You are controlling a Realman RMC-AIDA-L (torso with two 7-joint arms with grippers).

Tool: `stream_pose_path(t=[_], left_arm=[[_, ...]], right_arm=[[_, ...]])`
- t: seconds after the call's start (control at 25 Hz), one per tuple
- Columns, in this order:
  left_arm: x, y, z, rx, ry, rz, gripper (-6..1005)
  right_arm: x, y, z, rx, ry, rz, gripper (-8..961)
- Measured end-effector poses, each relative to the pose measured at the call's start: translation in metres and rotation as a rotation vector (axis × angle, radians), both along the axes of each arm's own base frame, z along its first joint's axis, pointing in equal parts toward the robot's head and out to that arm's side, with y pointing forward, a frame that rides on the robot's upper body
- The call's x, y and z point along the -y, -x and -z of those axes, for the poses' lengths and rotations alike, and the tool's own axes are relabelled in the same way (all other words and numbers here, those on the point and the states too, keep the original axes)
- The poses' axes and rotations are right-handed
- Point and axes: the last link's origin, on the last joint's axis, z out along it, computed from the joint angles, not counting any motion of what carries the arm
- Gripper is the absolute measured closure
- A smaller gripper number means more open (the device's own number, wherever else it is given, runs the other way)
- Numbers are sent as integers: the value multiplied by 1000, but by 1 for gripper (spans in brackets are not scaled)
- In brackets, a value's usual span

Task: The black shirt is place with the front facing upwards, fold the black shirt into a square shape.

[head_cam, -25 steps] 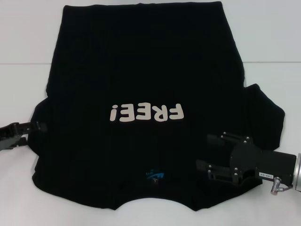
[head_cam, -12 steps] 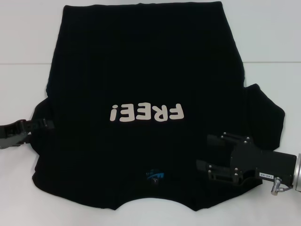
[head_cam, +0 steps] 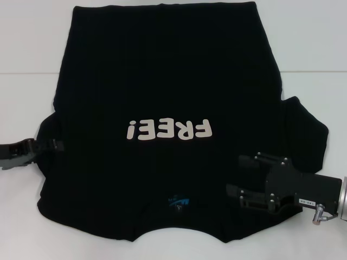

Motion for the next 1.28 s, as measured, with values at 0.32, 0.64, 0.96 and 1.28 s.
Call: stream_pose_path(t=[0.32, 0.64, 0.96, 1.28], left_arm=[[-2, 1, 1, -37, 4, 7, 215], [-4, 1, 3, -70, 14, 9, 663], [-4, 2, 2, -76, 10, 4, 959], [-2, 6, -2, -70, 6, -10, 991]], right_arm=[[1, 1, -1, -11, 2, -5, 158], [2, 2, -2, -17, 4, -10, 158], [1, 2, -2, -19, 1, -9, 157], [1, 2, -3, -21, -2, -8, 157]])
